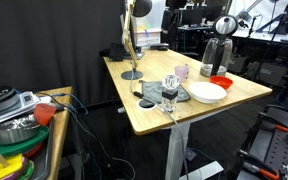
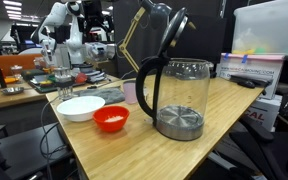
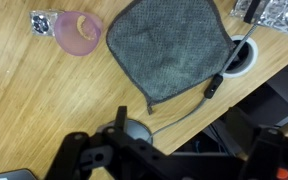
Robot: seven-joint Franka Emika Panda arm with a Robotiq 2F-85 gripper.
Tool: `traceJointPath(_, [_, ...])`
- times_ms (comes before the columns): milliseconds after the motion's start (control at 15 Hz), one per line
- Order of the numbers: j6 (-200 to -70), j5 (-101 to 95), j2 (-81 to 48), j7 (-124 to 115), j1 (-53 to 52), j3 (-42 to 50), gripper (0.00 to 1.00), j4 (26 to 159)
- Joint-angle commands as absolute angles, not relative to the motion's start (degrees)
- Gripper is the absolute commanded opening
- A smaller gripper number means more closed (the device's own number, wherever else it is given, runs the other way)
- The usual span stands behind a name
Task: Fold the cloth on the table
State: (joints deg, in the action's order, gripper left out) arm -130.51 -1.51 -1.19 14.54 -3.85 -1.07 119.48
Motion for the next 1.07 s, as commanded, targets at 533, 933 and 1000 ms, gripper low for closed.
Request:
traceJointPath(533, [-137.69, -3.79, -15.89, 13.95, -4.64, -4.88, 1.0, 111.07])
traceJointPath(933, [-138.82, -4.15, -18.56, 12.4, -4.75, -5.17, 1.0, 110.74])
traceJointPath(1000, [-138.82, -4.15, -18.54, 12.39, -4.75, -5.17, 1.0, 110.56])
